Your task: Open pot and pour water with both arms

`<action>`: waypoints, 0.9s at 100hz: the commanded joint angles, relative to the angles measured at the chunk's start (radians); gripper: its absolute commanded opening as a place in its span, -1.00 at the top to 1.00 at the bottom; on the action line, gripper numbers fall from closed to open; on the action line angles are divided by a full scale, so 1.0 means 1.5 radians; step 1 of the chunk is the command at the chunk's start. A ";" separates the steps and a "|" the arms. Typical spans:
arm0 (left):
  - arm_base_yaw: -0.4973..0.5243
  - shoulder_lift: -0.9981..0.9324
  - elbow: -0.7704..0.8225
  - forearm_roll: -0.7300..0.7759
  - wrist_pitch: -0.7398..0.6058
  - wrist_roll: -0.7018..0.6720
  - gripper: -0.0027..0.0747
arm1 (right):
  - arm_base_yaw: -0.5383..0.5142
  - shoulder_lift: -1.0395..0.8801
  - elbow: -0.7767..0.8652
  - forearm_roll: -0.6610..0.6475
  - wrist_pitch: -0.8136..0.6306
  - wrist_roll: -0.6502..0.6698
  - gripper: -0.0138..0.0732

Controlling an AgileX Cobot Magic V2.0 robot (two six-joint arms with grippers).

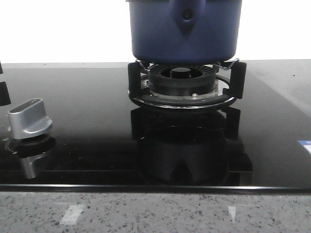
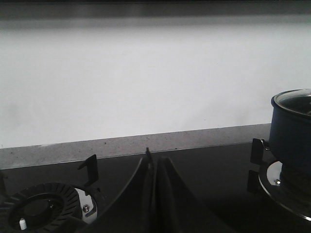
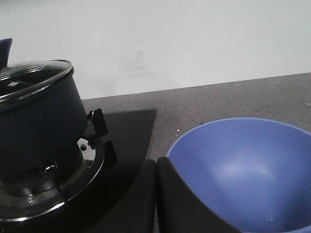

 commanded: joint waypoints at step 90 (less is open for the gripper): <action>0.018 -0.003 -0.018 0.387 -0.063 -0.430 0.98 | 0.002 0.002 -0.018 0.010 -0.027 -0.009 0.79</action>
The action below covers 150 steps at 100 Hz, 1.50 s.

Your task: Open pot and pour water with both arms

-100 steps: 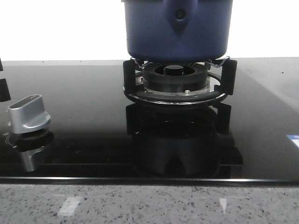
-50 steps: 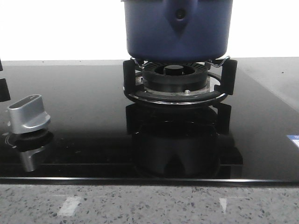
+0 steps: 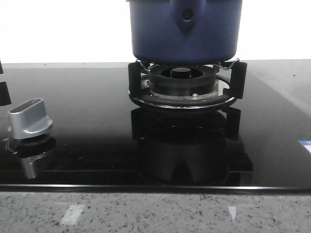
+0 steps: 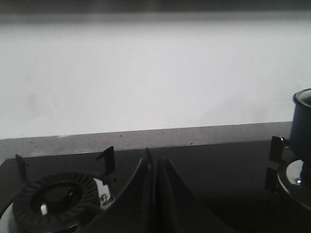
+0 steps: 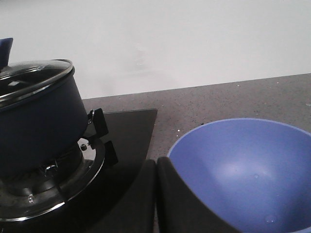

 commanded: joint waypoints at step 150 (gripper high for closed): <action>0.019 -0.283 0.281 0.777 -0.030 -0.806 0.98 | 0.002 0.002 -0.018 0.009 -0.028 -0.006 0.79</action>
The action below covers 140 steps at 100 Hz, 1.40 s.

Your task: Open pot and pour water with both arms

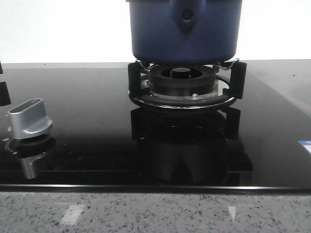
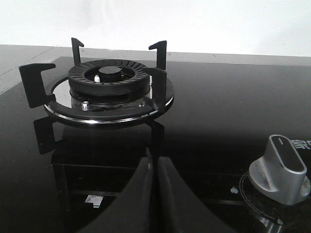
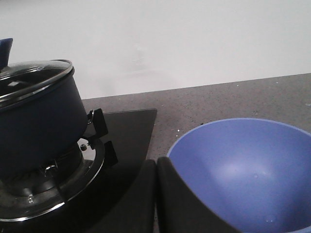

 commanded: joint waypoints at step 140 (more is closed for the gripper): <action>0.001 -0.018 0.023 -0.001 -0.046 -0.006 0.98 | -0.023 -0.252 0.209 -0.686 -0.029 0.645 0.79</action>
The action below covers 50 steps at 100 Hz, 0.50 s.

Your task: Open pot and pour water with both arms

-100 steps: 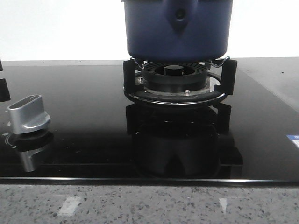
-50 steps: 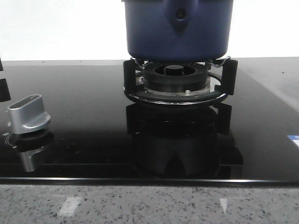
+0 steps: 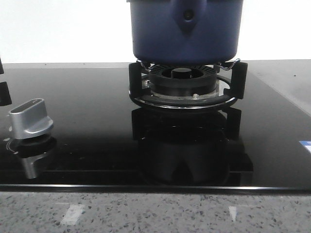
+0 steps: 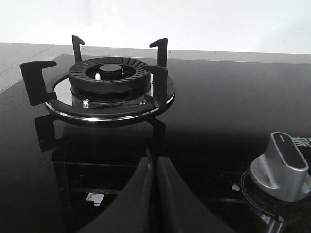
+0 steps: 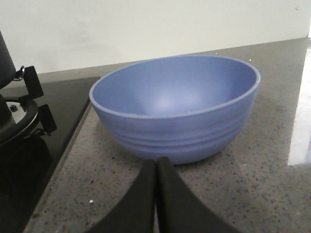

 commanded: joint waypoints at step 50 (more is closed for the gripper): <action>0.001 -0.018 0.023 -0.003 -0.050 -0.006 0.98 | -0.001 -0.016 0.017 -0.010 -0.040 0.000 0.79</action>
